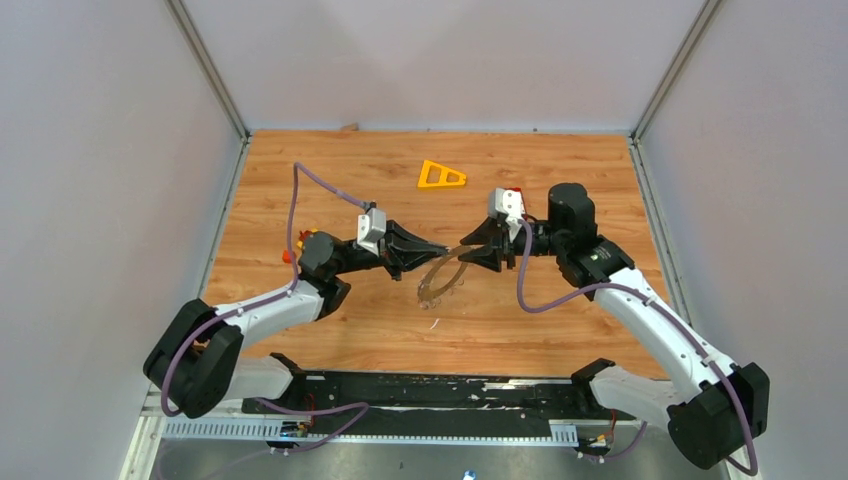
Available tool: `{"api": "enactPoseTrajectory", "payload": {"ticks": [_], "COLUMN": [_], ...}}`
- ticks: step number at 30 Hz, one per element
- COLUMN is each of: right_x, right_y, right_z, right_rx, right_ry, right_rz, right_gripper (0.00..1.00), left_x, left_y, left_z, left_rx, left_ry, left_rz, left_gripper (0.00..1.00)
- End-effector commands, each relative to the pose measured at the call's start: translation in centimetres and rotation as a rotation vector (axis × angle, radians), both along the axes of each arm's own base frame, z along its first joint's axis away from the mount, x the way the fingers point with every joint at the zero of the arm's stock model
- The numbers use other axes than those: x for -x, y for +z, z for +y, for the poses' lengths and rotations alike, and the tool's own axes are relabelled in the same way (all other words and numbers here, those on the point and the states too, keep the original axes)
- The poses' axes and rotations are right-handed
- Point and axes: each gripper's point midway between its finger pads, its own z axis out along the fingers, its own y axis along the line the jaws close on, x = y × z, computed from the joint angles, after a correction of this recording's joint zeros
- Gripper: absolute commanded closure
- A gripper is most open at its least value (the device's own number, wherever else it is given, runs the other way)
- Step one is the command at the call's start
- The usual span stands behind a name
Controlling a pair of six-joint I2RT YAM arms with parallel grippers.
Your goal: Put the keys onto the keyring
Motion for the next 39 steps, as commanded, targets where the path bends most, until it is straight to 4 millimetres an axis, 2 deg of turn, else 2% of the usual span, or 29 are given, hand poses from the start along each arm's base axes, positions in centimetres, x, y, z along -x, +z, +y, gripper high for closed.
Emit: {"api": "enactPoseTrajectory", "payload": {"ticks": [1, 10, 17, 22, 28, 33, 39], "right_x": [1.0, 1.0, 2.7, 3.3, 1.8, 1.1, 1.7], "right_y": [1.2, 2.4, 3.7, 3.0, 1.8, 1.6, 1.8], "right_z": [0.4, -0.6, -1.1, -0.7, 0.3, 1.0, 1.7], "right_rx": [-0.039, -0.034, -0.036, -0.045, -0.048, -0.049, -0.057], "right_ry": [0.075, 0.026, 0.067, 0.120, 0.113, 0.123, 0.155], "right_rz": [-0.019, -0.092, -0.143, -0.107, -0.026, 0.010, 0.033], "right_gripper": [0.66, 0.63, 0.61, 0.60, 0.62, 0.63, 0.65], "left_x": [0.5, 0.1, -0.4, -0.5, -0.1, 0.3, 0.5], "left_y": [2.1, 1.7, 1.3, 1.2, 1.3, 1.2, 1.2], "left_z": [0.4, 0.4, 0.4, 0.4, 0.3, 0.2, 0.0], "left_rx": [0.084, 0.085, 0.084, 0.081, 0.082, 0.083, 0.085], "left_ry": [-0.005, 0.022, 0.043, 0.049, 0.029, 0.013, 0.009], "left_rz": [-0.054, -0.046, -0.034, -0.036, -0.039, -0.045, -0.047], "left_gripper": [1.00, 1.00, 1.00, 1.00, 1.00, 1.00, 1.00]}}
